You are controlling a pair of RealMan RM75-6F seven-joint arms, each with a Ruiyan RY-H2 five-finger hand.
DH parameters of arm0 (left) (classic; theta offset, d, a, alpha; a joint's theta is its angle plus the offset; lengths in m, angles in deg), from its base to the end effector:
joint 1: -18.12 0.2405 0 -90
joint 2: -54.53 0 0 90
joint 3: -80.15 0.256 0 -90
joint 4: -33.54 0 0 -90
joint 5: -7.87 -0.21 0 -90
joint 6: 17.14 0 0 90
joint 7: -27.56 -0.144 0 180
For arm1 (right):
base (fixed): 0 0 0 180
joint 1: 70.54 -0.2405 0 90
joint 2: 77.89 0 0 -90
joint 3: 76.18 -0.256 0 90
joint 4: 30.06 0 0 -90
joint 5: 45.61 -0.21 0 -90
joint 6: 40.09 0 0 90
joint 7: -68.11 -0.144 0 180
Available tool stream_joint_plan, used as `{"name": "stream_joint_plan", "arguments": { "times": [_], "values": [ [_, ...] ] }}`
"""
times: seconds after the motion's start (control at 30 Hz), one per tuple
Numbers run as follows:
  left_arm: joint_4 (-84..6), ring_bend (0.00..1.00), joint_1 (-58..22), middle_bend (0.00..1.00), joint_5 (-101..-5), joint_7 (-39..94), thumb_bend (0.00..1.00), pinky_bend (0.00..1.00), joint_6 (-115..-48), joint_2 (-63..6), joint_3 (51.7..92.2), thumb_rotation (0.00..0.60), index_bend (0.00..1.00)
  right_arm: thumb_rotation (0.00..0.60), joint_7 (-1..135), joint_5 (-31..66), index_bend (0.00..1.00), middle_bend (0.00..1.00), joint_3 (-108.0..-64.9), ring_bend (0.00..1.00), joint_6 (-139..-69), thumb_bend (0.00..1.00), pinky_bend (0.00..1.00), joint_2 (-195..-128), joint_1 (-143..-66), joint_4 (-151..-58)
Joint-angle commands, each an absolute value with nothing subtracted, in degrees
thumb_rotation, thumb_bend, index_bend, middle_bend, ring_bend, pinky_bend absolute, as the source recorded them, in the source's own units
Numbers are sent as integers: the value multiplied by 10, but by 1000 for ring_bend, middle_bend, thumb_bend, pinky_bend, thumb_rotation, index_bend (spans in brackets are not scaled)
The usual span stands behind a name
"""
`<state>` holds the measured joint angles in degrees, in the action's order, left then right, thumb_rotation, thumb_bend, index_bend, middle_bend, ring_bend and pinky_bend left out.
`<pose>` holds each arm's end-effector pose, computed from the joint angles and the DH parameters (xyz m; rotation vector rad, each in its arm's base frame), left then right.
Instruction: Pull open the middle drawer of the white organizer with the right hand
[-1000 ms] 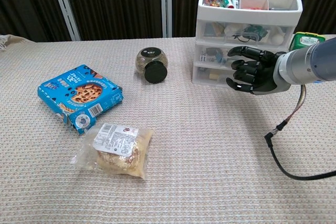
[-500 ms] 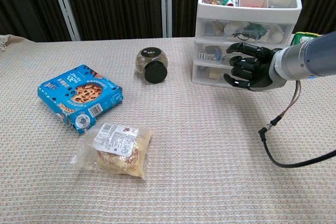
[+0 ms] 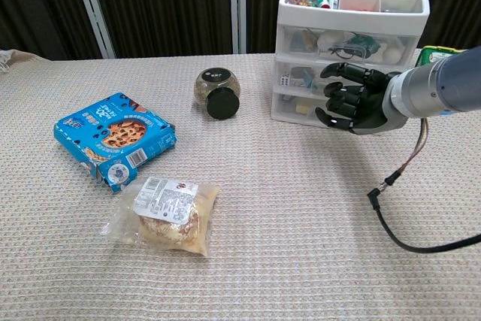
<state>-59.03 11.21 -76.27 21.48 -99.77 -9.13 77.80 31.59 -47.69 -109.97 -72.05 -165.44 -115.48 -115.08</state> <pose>-0.3116 0.1902 0.1563 -1.4419 -0.8468 -0.8048 -0.1375 -0.3888 -0.0149 -0.1107 -2.7431 1.2535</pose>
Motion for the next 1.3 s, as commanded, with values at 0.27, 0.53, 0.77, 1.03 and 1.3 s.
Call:
{"name": "stream_joint_plan", "arguments": {
  "times": [0.27,0.53,0.77,1.03,1.3],
  "values": [
    [-591,0,113,0,-762,210,318,0,-999,-92,778,600,0,600,306,-471,365,836,-1101,857,-717,378,589,-1642,-1127,-1173],
    [-593,0,113,0,-760,206,318,0,-1000,-93,777,600,0,600,305,-455,366,836,-1101,856,-713,378,589,-1633,-1110,-1198],
    [-593,0,113,0,-760,206,318,0,-1000,-93,777,600,0,600,297,-441,369,836,-1101,856,-708,378,589,-1622,-1090,-1215],
    [-593,0,113,0,-760,205,318,0,-1000,-93,777,600,0,600,291,-433,375,836,-1096,856,-704,379,589,-1616,-1077,-1221],
    [-594,0,113,0,-759,201,318,0,-1001,-94,777,600,0,600,279,-418,381,836,-1097,856,-694,378,589,-1605,-1053,-1236]
  ]
}}
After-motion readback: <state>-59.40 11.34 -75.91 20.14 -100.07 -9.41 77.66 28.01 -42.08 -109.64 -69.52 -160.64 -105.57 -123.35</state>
